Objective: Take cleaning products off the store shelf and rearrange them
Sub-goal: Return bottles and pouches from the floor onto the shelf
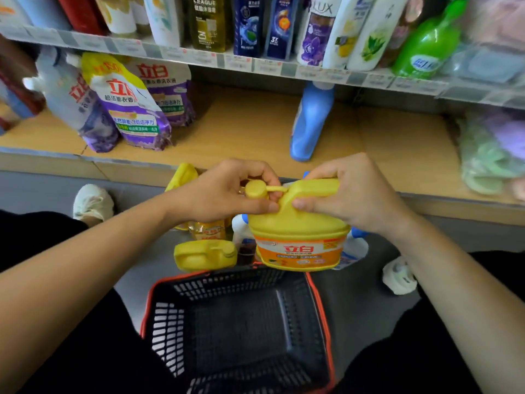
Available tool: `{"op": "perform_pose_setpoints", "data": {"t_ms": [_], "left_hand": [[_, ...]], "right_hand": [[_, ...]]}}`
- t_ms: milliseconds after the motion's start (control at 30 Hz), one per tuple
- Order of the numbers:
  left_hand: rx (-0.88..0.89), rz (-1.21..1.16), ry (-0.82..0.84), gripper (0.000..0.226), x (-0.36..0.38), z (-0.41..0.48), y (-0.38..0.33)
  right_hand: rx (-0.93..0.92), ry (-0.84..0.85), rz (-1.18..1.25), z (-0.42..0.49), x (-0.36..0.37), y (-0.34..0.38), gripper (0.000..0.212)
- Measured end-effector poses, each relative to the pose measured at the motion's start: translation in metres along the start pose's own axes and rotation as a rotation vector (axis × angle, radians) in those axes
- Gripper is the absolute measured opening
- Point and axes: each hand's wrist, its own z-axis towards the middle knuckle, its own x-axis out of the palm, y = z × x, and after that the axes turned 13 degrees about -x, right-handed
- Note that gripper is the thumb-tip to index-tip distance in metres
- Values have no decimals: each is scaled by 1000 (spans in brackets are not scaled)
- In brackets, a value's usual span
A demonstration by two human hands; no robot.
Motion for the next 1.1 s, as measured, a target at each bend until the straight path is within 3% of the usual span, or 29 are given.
{"op": "perform_pose_setpoints", "data": {"t_ms": [133,400,633,733,833,1100], "left_hand": [[13,-23,-39,26,9,0,4],[101,142,-427,23,33,-1,6],[124,-126,-367,8,33,-1,2],[140,-190,-395,11,27,1,3],[152,-70,-467,19,18,2,7],[30,-230,-339,34,10,6,14]], "right_hand": [[4,26,-20,-1,0,-5,28],[13,-11,-9,-2,4,1,21],[1,-89,24,-2,7,2,18],[12,-131,75,-1,6,-2,16],[37,-184,138,2,2,-5,16],[57,-227,134,3,-4,-13,16]]}}
